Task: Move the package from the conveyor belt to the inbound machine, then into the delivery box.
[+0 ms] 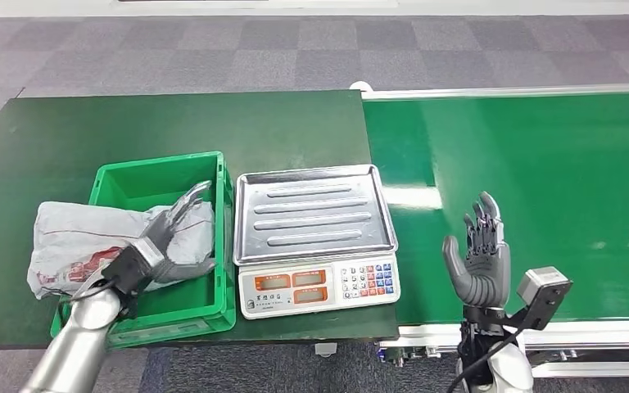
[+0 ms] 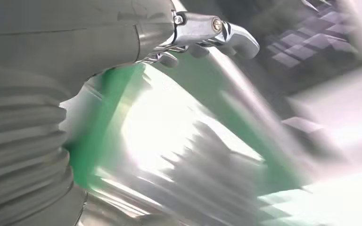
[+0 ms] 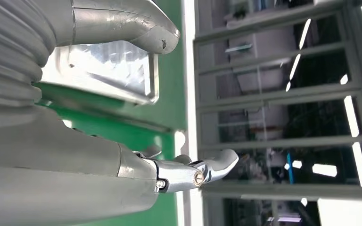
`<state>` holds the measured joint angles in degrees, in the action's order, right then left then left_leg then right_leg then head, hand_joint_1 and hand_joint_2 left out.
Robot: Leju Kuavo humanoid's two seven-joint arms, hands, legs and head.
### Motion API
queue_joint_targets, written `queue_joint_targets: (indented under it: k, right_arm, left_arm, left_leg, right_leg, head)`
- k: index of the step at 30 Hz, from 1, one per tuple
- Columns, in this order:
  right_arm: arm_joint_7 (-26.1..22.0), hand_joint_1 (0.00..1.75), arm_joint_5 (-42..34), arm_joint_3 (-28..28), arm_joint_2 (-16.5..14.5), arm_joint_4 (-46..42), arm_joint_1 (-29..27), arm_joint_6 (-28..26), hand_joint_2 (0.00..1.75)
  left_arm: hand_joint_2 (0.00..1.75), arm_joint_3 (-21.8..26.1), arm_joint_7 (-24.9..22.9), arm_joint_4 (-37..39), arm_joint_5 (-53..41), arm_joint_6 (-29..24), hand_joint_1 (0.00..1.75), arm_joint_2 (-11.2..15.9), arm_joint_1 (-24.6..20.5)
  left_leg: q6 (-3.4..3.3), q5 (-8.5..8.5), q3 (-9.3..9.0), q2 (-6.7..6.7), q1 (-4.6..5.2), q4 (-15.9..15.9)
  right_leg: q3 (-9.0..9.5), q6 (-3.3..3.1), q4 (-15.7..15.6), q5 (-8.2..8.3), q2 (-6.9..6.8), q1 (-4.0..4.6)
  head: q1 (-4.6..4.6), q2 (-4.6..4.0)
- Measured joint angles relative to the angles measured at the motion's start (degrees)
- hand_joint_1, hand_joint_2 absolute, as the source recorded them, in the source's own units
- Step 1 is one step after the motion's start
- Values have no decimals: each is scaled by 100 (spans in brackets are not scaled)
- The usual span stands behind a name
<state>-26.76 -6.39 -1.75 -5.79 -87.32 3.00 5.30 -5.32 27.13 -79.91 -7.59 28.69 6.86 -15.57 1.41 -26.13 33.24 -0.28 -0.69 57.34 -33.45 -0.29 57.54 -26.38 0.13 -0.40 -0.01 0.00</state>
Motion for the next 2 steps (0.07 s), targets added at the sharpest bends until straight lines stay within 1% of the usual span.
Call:
queue_joint_targets:
  k: [1, 2]
  right_arm:
    - [1, 0, -39, -79, -1, 68, 118, -34, 175]
    - [1, 0, -62, -123, -1, 105, 179, -55, 175]
  left_arm:
    - [175, -83, -43, 158, 570, 262, 0, -157, -219]
    - [175, -131, -65, 242, 858, 376, 0, -234, -332]
  left_leg:
    - [-3, 4, 3, -6, 1, 0]
    - [-4, 6, 3, -9, 1, 0]
  right_leg:
    - [2, 2, 0, 4, -6, -1]
    - [3, 3, 0, 6, -8, -1]
  head:
    - [1, 0]
    - [1, 0]
